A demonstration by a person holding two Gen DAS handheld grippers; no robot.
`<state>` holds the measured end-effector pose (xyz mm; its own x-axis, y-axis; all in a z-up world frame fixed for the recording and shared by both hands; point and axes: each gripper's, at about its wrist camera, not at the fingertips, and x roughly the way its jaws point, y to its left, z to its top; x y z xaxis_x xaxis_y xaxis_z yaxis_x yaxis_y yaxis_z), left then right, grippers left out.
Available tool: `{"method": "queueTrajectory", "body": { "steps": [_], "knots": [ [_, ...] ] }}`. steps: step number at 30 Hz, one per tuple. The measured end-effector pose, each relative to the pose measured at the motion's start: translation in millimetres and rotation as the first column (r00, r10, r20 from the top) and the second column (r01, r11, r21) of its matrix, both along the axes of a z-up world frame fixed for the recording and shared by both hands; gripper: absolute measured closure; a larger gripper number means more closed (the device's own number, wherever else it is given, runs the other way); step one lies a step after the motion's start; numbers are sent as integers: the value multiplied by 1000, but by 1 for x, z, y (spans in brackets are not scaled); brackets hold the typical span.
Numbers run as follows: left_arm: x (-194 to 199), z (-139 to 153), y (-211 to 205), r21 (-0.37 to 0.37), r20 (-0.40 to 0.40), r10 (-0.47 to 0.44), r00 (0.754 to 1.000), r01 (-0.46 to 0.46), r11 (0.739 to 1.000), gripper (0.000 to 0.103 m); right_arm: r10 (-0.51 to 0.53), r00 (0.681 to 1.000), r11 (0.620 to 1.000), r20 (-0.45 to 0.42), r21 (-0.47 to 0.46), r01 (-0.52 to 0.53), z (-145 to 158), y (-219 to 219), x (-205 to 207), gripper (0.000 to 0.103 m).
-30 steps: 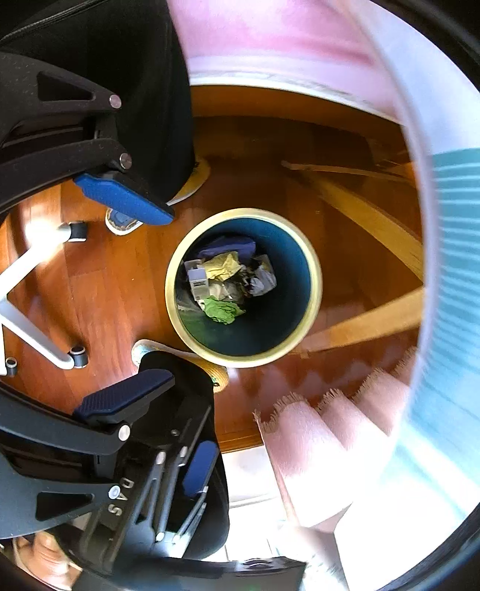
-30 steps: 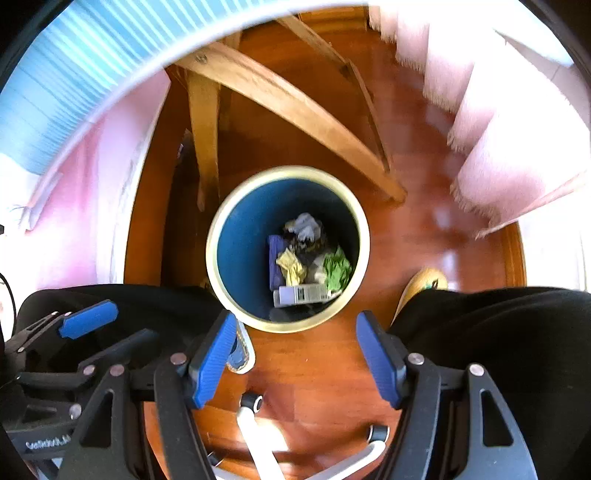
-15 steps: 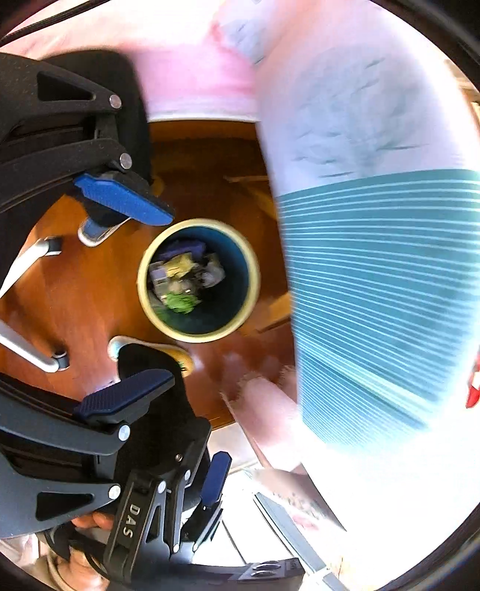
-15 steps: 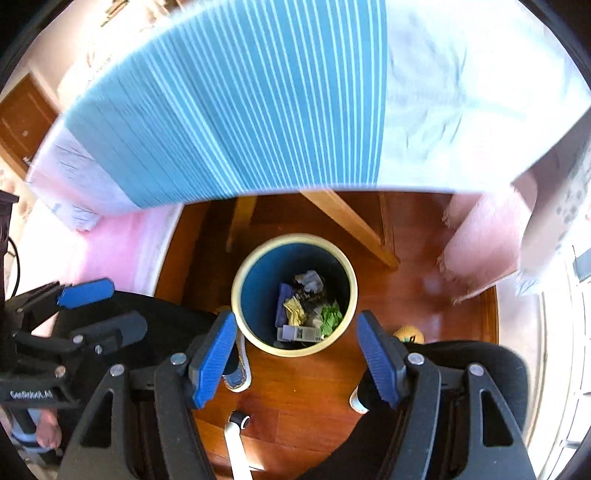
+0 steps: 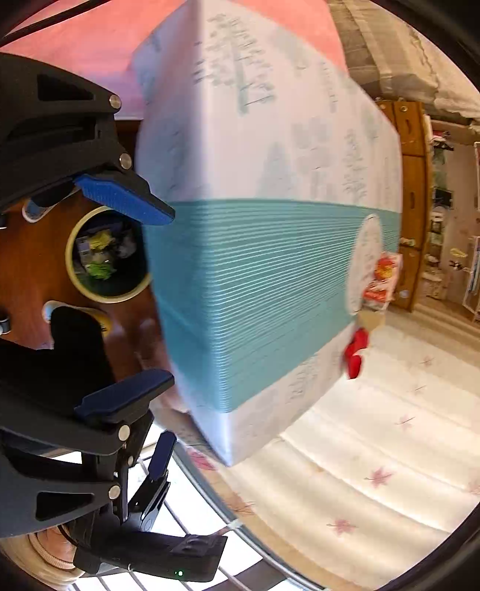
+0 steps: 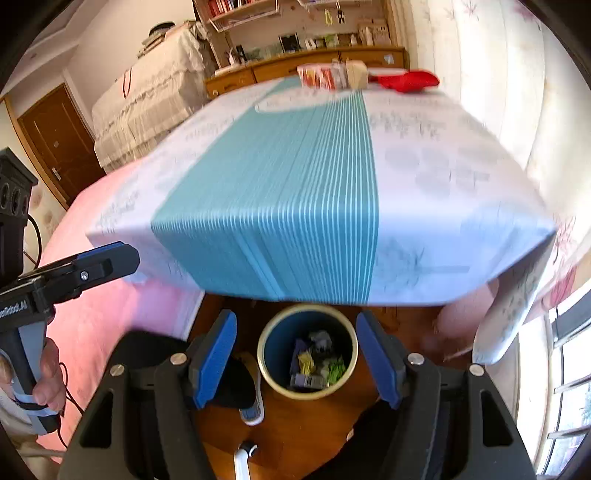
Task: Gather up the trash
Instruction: 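Raise both tools from the bin back toward the table, then grasp the beige block with the right gripper while the left gripper grasps the pink juice carton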
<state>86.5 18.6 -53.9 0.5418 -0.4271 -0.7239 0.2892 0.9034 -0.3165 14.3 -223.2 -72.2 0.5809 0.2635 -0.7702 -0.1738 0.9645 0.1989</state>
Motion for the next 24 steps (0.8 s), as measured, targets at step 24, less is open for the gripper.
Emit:
{"method": "queueTrajectory", "body": {
  "steps": [24],
  "knots": [
    [190,82,-47,208,100,-31,994,10,978,24,-75,986,997,149,9,75,84,-56,210,35]
  ]
}}
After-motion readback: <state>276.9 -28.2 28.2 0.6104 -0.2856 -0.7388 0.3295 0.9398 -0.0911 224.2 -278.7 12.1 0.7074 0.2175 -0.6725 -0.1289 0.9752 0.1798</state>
